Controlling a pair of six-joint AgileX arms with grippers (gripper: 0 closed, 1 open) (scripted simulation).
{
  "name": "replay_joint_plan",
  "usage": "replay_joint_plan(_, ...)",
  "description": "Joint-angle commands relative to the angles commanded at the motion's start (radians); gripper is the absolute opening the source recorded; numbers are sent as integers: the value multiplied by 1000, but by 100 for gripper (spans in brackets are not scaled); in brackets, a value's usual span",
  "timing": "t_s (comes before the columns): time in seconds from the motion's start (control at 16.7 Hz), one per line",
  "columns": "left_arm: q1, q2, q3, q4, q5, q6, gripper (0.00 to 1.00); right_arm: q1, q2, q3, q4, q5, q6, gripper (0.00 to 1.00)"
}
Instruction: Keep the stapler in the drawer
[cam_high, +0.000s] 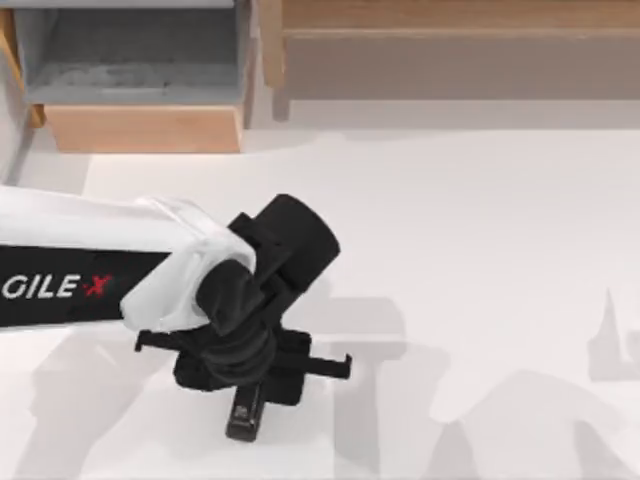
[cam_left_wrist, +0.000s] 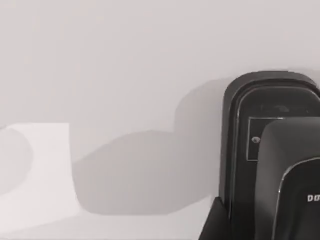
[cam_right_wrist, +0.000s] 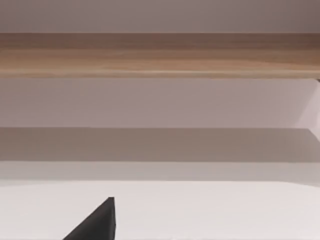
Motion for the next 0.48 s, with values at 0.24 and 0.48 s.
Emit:
replay_joint_plan(0.24, 0, -40, 36, -85, 0, -1, 0, 0, 0, 0, 0, 0, 0, 100)
replay_joint_plan(0.48, 1, -42, 38, -89, 0, 1, 0, 0, 0, 0, 0, 0, 0, 100)
